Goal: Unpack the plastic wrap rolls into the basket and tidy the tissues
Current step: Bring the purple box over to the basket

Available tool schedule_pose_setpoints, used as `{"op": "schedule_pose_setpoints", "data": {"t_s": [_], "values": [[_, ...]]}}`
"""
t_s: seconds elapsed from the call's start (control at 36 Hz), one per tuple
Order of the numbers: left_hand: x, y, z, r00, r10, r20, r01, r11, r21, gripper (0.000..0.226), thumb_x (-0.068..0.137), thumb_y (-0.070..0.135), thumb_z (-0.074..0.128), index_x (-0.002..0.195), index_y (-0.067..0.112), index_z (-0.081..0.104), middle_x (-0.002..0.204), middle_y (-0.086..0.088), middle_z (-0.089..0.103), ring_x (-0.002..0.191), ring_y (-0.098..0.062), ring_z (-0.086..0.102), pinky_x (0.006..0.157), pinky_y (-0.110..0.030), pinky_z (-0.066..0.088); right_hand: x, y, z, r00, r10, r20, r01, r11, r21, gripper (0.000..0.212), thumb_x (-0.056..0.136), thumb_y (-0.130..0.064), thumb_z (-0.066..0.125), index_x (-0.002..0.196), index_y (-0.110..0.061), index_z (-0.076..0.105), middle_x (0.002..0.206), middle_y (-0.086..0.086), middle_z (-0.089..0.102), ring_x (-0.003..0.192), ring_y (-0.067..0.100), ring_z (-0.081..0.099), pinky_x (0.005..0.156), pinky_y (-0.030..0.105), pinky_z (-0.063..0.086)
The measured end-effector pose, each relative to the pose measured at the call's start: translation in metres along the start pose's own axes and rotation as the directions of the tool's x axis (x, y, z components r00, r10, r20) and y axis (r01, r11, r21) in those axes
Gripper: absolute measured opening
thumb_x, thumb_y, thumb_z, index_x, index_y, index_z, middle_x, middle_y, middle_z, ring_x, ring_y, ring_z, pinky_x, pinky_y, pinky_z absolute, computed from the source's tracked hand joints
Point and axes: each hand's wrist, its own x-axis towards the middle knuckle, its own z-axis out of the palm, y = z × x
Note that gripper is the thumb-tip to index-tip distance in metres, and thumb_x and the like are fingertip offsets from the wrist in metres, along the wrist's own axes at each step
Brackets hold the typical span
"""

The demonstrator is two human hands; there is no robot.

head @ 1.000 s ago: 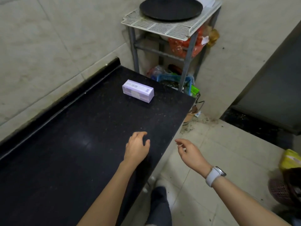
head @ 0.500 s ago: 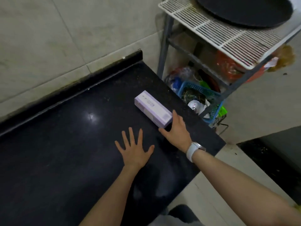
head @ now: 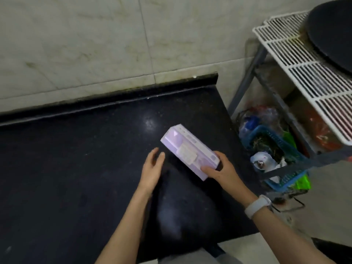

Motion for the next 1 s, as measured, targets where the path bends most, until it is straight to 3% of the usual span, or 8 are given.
{"op": "schedule_pose_setpoints", "data": {"t_s": [0.06, 0.17, 0.28, 0.44, 0.56, 0.75, 0.83, 1.0], "values": [[-0.021, 0.009, -0.01, 1.0, -0.026, 0.004, 0.026, 0.971, -0.239, 0.055, 0.084, 0.05, 0.059, 0.133, 0.034, 0.044, 0.139, 0.005, 0.051, 0.122, -0.015, 0.053, 0.104, -0.039, 0.042, -0.004, -0.004, -0.007, 0.987, -0.009, 0.158, 0.006, 1.0, 0.016, 0.047, 0.074, -0.013, 0.074, 0.107, -0.035, 0.05, 0.106, -0.013, 0.058, 0.091, -0.002, 0.06, 0.074, 0.017, 0.051], [-0.062, 0.012, -0.024, 0.997, 0.063, 0.054, -0.048, 0.969, -0.242, 0.065, 0.074, 0.052, 0.065, 0.133, 0.031, 0.048, 0.131, 0.004, 0.059, 0.115, -0.012, 0.06, 0.095, -0.035, 0.051, -0.011, -0.012, -0.01, 0.931, -0.022, 0.364, 0.015, 1.0, 0.023, 0.058, 0.076, -0.013, 0.071, 0.125, -0.031, 0.045, 0.116, -0.018, 0.054, 0.1, -0.003, 0.057, 0.08, 0.013, 0.051], [-0.105, 0.012, -0.03, 0.991, 0.13, -0.031, -0.133, 0.974, -0.185, 0.046, 0.078, 0.037, 0.065, 0.123, 0.038, 0.056, 0.123, 0.006, 0.065, 0.104, -0.006, 0.065, 0.072, -0.016, 0.053, -0.02, -0.017, 0.001, 0.942, -0.013, 0.335, -0.032, 0.991, 0.13, 0.043, 0.082, -0.033, 0.061, 0.121, -0.038, 0.046, 0.121, -0.011, 0.056, 0.104, 0.004, 0.06, 0.083, 0.026, 0.053], [-0.152, 0.003, -0.05, 0.98, 0.145, -0.138, -0.155, 0.986, -0.057, 0.057, 0.085, 0.03, 0.063, 0.137, 0.036, 0.042, 0.12, 0.0, 0.058, 0.1, -0.01, 0.059, 0.093, -0.028, 0.05, -0.033, -0.018, 0.039, 0.941, -0.015, 0.337, 0.013, 1.0, 0.006, 0.03, 0.094, -0.036, 0.042, 0.125, -0.038, 0.042, 0.111, -0.012, 0.056, 0.091, 0.005, 0.056, 0.066, 0.025, 0.046], [-0.182, -0.012, -0.074, 0.957, 0.081, -0.28, -0.107, 0.991, -0.082, 0.05, 0.087, 0.039, 0.057, 0.135, 0.039, 0.042, 0.097, 0.004, 0.06, 0.076, 0.0, 0.062, 0.073, -0.018, 0.054, -0.045, -0.018, 0.077, 0.895, -0.036, 0.445, 0.067, 0.996, -0.054, 0.034, 0.096, -0.032, 0.041, 0.129, -0.033, 0.038, 0.115, -0.003, 0.055, 0.085, 0.008, 0.054, 0.06, 0.024, 0.044], [-0.246, -0.061, -0.136, 0.81, -0.144, -0.568, 0.008, 0.972, -0.235, 0.027, 0.081, 0.065, 0.043, 0.099, 0.048, 0.053, 0.103, 0.007, 0.063, 0.084, -0.013, 0.062, 0.067, -0.019, 0.05, -0.075, -0.018, 0.168, 0.614, 0.0, 0.789, 0.21, 0.964, -0.163, 0.062, 0.09, -0.037, 0.052, 0.143, -0.035, 0.019, 0.128, -0.011, 0.049, 0.086, 0.001, 0.051, 0.059, 0.013, 0.044], [-0.276, -0.087, -0.17, 0.726, -0.241, -0.645, 0.051, 0.953, -0.298, 0.032, 0.086, 0.066, 0.034, 0.096, 0.045, 0.056, 0.099, 0.008, 0.065, 0.082, -0.013, 0.064, 0.071, -0.023, 0.049, -0.098, -0.017, 0.217, 0.499, 0.04, 0.866, 0.257, 0.947, -0.192, 0.055, 0.087, -0.03, 0.059, 0.134, -0.035, 0.033, 0.121, -0.017, 0.054, 0.096, -0.006, 0.056, 0.063, 0.008, 0.044], [-0.326, -0.138, -0.25, 0.602, -0.325, -0.729, 0.042, 0.925, -0.378, 0.032, 0.089, 0.057, 0.042, 0.102, 0.036, 0.062, 0.095, 0.006, 0.065, 0.076, -0.013, 0.061, 0.071, -0.024, 0.049, -0.151, -0.009, 0.328, 0.501, 0.073, 0.862, 0.305, 0.918, -0.255, 0.023, 0.085, -0.034, 0.061, 0.106, -0.03, 0.052, 0.096, -0.019, 0.062, 0.08, -0.01, 0.06, 0.064, 0.006, 0.046]]}}
